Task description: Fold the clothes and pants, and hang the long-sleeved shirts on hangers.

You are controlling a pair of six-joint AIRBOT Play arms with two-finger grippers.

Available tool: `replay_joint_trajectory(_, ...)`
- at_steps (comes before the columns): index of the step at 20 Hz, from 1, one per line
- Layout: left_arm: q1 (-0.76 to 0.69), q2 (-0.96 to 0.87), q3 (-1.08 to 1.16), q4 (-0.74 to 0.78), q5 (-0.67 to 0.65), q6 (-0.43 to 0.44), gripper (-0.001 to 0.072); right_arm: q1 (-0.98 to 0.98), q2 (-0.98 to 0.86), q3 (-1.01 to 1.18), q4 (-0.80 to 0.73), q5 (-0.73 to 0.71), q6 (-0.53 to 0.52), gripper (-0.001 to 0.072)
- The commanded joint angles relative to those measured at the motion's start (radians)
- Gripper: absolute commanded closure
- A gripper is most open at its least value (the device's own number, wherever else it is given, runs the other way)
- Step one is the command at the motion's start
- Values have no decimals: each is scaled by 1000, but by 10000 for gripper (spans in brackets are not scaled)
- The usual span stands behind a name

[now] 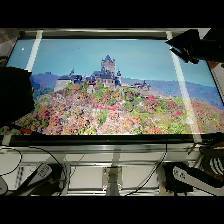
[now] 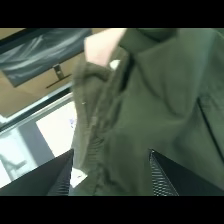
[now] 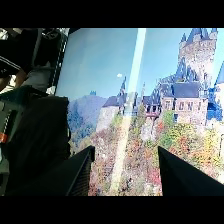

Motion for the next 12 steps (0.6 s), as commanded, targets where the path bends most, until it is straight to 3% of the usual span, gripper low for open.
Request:
replay_joint_trajectory(1, -27, -74, 0, 1, 60, 33, 181, 1, 0, 0, 16, 3, 0, 258)
replay_joint_trajectory(3, -30, -113, 0, 1, 61, 32, 184, 1, 0, 0, 26, 10, 0, 258)
replay_joint_trajectory(6, -30, -159, 0, 1, 80, 32, 367, 1, 0, 0, 28, 34, 0, 269)
replay_joint_trajectory(8, -31, -178, 0, 1, 106, 32, 367, 1, 0, 0, 29, 42, 0, 269)
replay_joint_trajectory(9, -31, -184, 0, 0, 110, 32, 402, 1, 0, 0, 29, 43, 0, 269)
replay_joint_trajectory(10, -33, -185, 0, 0, 108, 32, 601, 1, 0, 0, 29, 43, 0, 269)
replay_joint_trajectory(11, -36, -183, 0, 0, 108, 30, 687, 1, 0, 0, 29, 43, 0, 269)
replay_joint_trajectory(12, -42, -178, 0, 0, 108, 29, 686, 1, 0, 0, 29, 43, 0, 269)
